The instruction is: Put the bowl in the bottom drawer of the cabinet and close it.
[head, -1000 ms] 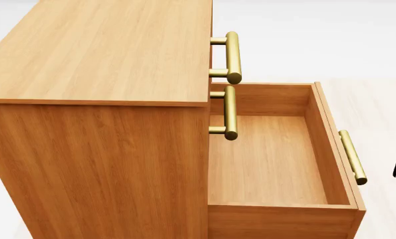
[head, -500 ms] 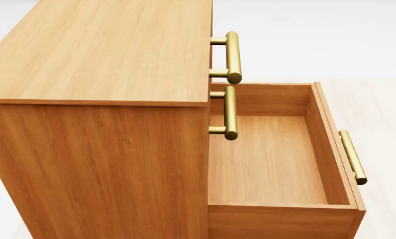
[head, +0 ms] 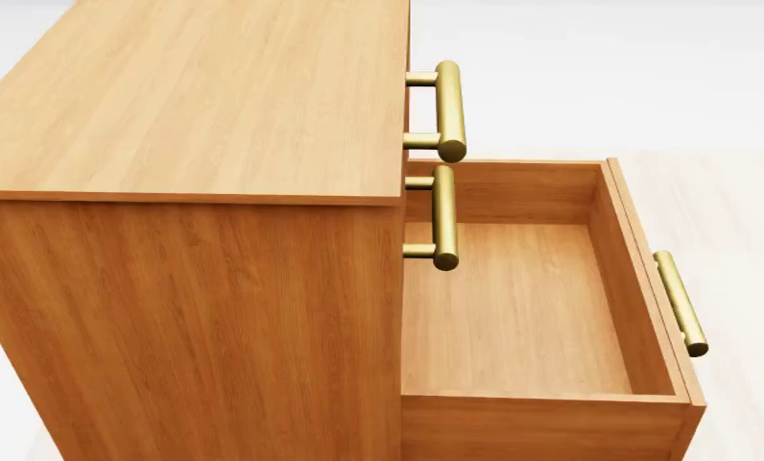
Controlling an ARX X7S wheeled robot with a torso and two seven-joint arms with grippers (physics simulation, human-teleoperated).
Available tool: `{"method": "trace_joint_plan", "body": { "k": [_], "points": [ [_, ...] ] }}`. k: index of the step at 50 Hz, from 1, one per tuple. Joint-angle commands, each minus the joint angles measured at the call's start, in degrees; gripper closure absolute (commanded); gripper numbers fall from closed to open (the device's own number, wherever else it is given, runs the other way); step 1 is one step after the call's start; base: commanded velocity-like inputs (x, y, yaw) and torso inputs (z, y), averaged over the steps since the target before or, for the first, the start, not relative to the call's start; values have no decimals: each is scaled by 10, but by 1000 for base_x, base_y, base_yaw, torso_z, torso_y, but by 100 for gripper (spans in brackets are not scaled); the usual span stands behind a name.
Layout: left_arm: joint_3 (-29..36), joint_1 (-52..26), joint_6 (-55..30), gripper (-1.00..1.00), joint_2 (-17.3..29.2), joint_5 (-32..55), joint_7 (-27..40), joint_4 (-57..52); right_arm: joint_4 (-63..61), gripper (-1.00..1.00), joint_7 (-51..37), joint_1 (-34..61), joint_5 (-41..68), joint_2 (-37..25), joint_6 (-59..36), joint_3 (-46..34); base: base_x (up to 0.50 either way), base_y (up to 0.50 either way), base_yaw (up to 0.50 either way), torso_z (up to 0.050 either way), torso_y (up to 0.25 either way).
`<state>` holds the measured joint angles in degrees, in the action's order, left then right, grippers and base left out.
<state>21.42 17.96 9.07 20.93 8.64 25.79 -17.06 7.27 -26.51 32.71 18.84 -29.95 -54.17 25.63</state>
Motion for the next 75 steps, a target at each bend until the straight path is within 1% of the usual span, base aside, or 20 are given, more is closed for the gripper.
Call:
{"method": "trace_joint_plan", "body": {
  "k": [1,3,33,54,69,75],
  "points": [
    [1,-2,8,-100,0,1,0,9,21,-100,-28,0,-3,4,-10,32,0,0,0,0,0],
    [2,-2,6,-100,1,1,1,7,34,-100,-45,2,-10,7,-6,42,0,0,0,0,0],
    [5,-2,7,-100,6,0,6,5,92,-100,-67,3,-20,7,4,66,0,0,0,0,0],
    [9,-3,8,-100,7,0,9,6,165,-100,-76,15,-24,4,11,82,0,0,0,0,0],
    [10,-4,12,-100,9,0,11,10,195,-100,-88,14,-32,1,16,87,0,0,0,0,0],
    [11,-4,11,-100,10,0,12,8,223,-100,-76,23,-28,-1,21,85,0,0,0,0,0]
  ]
}}
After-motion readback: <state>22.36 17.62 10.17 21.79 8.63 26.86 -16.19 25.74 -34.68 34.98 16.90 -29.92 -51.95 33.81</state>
